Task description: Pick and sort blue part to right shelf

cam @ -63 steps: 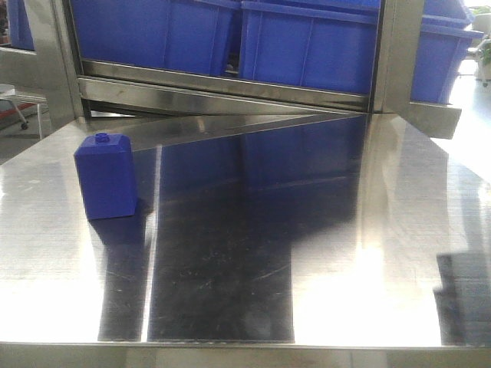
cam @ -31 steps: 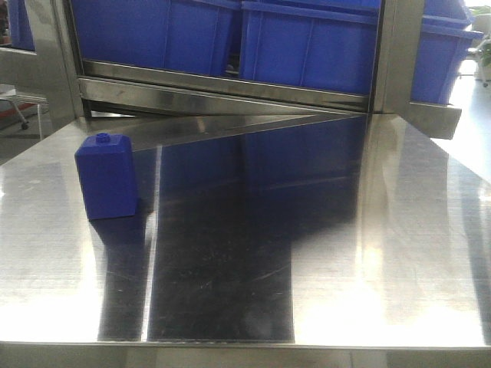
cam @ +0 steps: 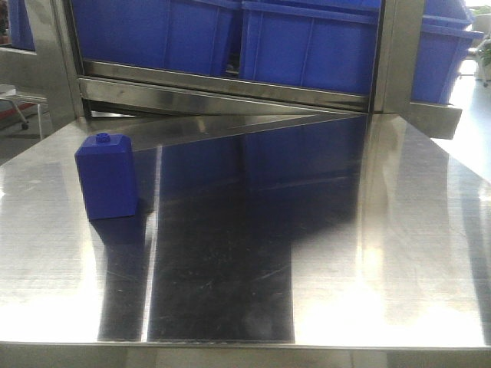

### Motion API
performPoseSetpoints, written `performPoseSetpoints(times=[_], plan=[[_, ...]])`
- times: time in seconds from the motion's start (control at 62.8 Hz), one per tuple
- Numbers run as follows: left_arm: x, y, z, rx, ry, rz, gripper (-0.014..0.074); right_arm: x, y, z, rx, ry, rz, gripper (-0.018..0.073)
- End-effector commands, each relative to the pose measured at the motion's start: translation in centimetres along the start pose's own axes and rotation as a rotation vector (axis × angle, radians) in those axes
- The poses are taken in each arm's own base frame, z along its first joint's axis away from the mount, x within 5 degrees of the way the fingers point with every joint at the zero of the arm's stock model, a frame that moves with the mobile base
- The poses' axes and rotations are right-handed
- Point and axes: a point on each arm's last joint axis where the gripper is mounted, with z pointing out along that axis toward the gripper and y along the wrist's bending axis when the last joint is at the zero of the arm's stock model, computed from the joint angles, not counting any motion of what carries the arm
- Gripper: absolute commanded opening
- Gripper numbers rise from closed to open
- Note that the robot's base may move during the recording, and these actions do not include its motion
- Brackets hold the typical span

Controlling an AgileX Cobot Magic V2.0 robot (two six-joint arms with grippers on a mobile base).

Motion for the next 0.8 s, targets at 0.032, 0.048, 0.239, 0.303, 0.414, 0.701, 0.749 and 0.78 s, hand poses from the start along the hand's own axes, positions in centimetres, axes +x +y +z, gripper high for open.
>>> performPoseSetpoints(times=[0.032,0.048,0.239,0.303,0.414,0.701,0.749,0.78], plan=[[-0.15,0.03,-0.14,-0.003,-0.085,-0.006,0.0134,-1.75,0.04,-0.17,-0.003,-0.113,-0.012,0.0379],[-0.15,0.03,-0.14,-0.003,-0.085,-0.006,0.0134,-1.75,0.04,-0.17,-0.003,-0.113,-0.012,0.0379],[-0.15,0.03,-0.14,-0.003,-0.085,-0.006,0.0134,-1.75,0.04,-0.17,-0.003,-0.113,-0.012,0.0379],[-0.15,0.03,-0.14,-0.003,-0.085,-0.006,0.0134,-1.75,0.04,-0.17,-0.003,-0.113,-0.012,0.0379],[-0.15,0.03,-0.14,-0.003,-0.085,-0.006,0.0134,-1.75,0.04,-0.17,-0.003,-0.113,-0.012,0.0379],[-0.15,0.03,-0.14,-0.003,-0.085,-0.006,0.0134,-1.75,0.04,-0.17,-0.003,-0.113,-0.012,0.0379],[-0.15,0.03,-0.14,-0.003,-0.085,-0.006,0.0134,-1.75,0.04,-0.17,-0.003,-0.113,-0.012,0.0379],[-0.15,0.03,-0.14,-0.003,-0.085,-0.006,0.0134,-1.75,0.04,-0.17,-0.003,-0.113,-0.012,0.0379]])
